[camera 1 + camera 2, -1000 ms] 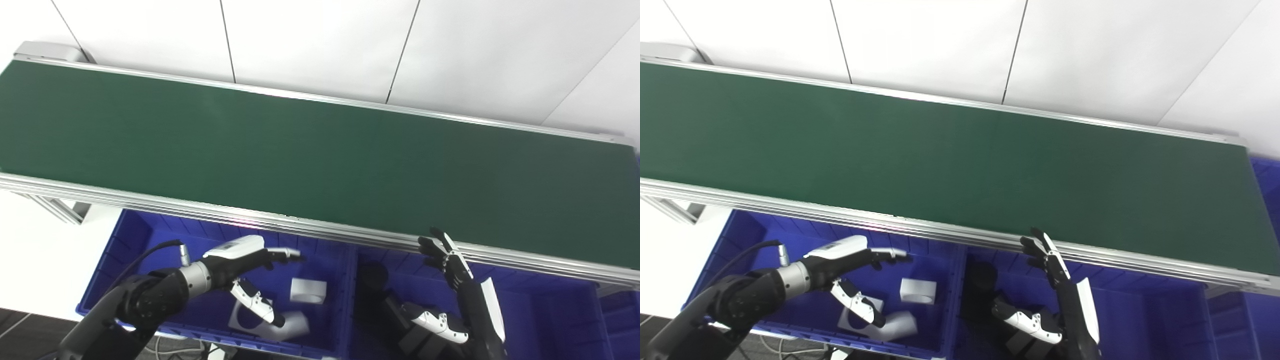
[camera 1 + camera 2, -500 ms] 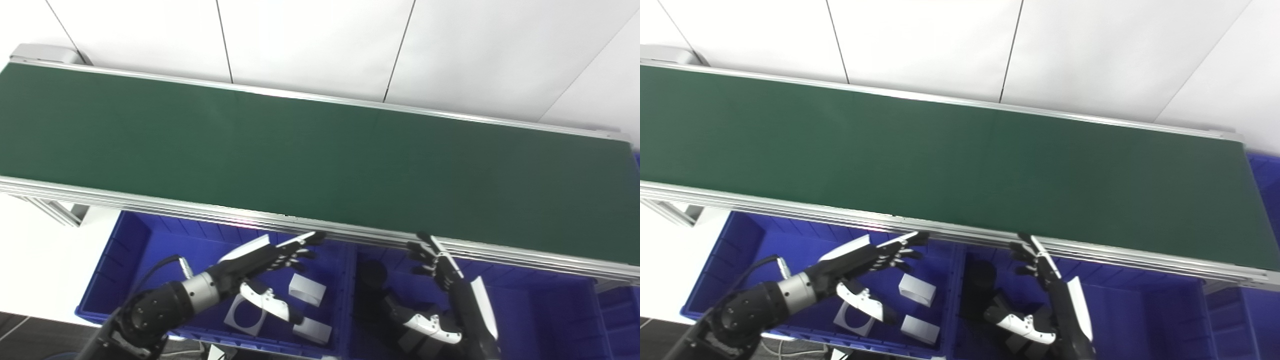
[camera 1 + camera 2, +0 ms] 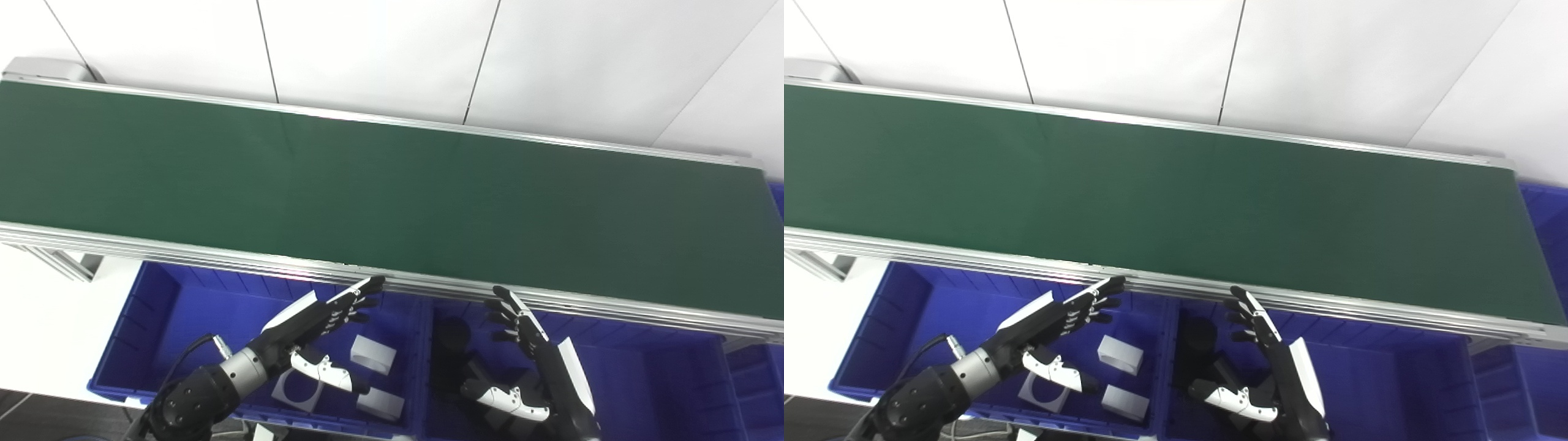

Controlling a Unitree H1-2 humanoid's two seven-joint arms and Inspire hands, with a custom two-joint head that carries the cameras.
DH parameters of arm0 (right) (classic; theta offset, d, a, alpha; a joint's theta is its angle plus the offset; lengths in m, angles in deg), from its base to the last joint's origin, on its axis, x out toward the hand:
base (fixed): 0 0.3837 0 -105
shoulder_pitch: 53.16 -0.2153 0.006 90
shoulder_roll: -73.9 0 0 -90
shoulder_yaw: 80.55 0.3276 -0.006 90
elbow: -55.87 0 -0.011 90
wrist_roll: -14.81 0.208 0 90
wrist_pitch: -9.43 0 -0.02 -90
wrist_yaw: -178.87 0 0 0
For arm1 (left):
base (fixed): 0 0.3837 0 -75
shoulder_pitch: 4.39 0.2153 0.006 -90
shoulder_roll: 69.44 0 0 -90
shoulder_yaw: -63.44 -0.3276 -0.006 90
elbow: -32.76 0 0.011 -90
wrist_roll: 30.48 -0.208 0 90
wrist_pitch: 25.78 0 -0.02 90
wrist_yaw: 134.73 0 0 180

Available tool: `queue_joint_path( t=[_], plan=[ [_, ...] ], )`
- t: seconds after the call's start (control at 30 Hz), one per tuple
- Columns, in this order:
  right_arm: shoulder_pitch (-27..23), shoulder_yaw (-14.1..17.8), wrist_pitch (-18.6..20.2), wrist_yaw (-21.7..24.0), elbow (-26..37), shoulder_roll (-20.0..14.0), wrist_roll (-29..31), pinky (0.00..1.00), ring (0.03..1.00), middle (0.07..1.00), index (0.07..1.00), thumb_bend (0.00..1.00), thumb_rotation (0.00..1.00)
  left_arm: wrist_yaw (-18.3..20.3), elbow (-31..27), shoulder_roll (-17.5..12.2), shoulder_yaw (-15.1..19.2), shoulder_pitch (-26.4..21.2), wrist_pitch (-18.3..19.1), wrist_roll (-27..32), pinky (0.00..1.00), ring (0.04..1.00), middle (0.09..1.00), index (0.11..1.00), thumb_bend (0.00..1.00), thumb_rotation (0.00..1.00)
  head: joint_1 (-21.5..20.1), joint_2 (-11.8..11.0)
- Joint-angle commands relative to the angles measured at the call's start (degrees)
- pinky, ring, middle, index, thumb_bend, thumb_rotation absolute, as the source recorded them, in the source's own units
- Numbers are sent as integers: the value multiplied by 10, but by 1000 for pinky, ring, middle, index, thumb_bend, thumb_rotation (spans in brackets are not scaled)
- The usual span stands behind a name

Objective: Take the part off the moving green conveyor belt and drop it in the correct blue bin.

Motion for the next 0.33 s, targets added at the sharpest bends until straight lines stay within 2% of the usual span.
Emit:
queue_joint_path(
  t=[0.0, 0.1, 0.3],
  plan=[
    [5, 3, 6, -7, 23, 3, -4, 720, 825, 858, 937, 902, 510, -5, -25, -4, 2, -2, -1, 3, 862, 984, 1000, 1000, 884, 314, 0, 0],
    [7, 5, 8, -8, 26, 6, -5, 708, 822, 860, 940, 902, 509, -10, -40, -7, 4, 4, 15, -8, 845, 994, 1000, 1000, 883, 308, -1, 1],
    [8, 8, 8, -8, 25, 10, -5, 680, 815, 865, 943, 903, 504, -29, -42, -7, 10, 13, 8, -19, 858, 996, 1000, 1000, 858, 290, -4, 2]
  ],
)
